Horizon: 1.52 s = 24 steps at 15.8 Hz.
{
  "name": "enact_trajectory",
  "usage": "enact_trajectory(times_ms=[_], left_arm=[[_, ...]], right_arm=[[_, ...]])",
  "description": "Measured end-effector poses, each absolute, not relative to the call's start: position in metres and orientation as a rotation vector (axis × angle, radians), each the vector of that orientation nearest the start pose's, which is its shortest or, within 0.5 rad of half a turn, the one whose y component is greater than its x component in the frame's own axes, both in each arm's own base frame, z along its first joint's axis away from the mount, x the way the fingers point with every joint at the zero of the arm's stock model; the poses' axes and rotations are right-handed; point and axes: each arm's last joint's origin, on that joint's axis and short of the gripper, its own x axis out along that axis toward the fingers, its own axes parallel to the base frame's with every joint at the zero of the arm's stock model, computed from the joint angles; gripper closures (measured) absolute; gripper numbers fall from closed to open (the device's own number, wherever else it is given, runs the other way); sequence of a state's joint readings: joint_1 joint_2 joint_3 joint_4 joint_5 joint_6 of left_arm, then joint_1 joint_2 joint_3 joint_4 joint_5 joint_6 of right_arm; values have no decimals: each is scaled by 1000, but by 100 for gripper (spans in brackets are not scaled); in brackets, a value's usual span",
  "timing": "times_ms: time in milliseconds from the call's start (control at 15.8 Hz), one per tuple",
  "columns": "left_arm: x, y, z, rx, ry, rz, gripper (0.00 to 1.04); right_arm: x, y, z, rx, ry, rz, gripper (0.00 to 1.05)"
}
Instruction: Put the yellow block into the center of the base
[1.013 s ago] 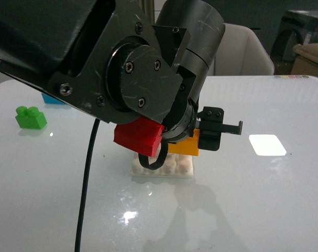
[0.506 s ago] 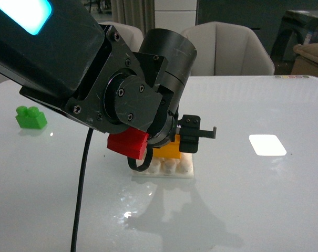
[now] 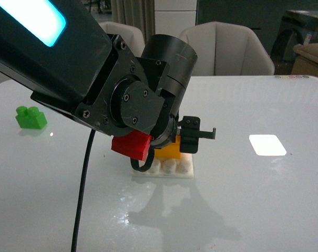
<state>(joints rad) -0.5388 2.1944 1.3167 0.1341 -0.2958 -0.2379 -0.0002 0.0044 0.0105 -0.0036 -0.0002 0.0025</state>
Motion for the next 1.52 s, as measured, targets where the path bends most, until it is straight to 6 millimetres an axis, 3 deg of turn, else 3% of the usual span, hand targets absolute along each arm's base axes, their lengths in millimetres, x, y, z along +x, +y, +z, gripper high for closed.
enact_trajectory(times_ms=[380, 759, 1076, 1329, 1519], left_arm=[[393, -212, 100, 66, 720, -131, 47], [391, -214, 90, 51, 751, -140, 47], [389, -218, 90, 56, 746, -153, 5], [388, -222, 96, 58, 725, -169, 7], [384, -228, 127, 48, 641, -205, 7]], right_arm=[[97, 0, 166, 2, -2, 0, 6], [97, 0, 166, 2, -2, 0, 6], [97, 0, 166, 2, -3, 0, 6], [97, 0, 166, 2, -3, 0, 6], [97, 0, 166, 2, -3, 0, 6]])
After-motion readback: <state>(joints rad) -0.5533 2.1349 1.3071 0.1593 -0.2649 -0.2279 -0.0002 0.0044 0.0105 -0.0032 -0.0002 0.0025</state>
